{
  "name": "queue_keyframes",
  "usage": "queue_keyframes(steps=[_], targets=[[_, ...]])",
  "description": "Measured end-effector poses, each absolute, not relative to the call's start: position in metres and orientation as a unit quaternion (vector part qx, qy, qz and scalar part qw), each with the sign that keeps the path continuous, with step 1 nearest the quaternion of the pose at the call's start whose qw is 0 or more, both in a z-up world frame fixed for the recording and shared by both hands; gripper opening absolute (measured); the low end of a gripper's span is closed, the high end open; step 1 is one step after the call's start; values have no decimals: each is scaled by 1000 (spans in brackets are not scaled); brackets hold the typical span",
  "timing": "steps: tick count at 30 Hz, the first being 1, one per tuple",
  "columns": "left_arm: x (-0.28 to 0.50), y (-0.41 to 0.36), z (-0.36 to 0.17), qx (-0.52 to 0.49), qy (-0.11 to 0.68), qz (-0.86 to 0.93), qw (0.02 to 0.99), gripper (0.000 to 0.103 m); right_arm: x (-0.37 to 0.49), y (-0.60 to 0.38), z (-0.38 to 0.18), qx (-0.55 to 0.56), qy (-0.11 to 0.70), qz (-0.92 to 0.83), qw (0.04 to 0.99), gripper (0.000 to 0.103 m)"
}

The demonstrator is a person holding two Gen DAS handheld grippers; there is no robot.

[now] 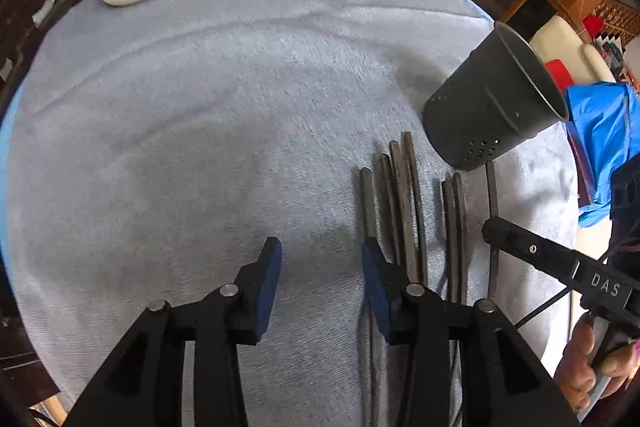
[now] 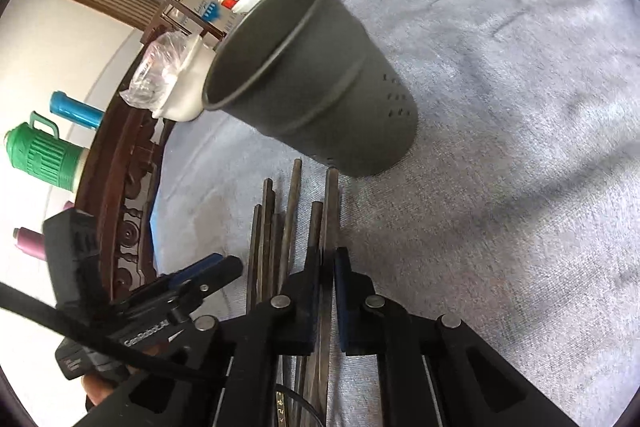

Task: Organize utensils
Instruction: 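Lower the right gripper onto a dark chopstick while the left gripper grasps another chopstick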

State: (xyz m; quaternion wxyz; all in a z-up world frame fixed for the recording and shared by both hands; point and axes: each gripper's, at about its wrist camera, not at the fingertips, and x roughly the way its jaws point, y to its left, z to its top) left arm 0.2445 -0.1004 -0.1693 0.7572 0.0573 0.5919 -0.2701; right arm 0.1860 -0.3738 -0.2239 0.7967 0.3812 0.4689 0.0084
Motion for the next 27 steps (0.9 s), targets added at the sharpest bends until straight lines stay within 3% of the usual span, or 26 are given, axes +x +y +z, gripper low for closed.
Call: queue_keyframes(steps=[16, 19, 27], targets=[[262, -148, -180, 98, 589, -270, 756, 42, 170, -400, -238, 415, 459, 7, 786, 8], [263, -149, -185, 96, 592, -266, 755, 48, 170, -400, -238, 414, 459, 7, 786, 8], [270, -174, -199, 114, 592, -265, 753, 49, 170, -398, -241, 415, 459, 12, 785, 9]])
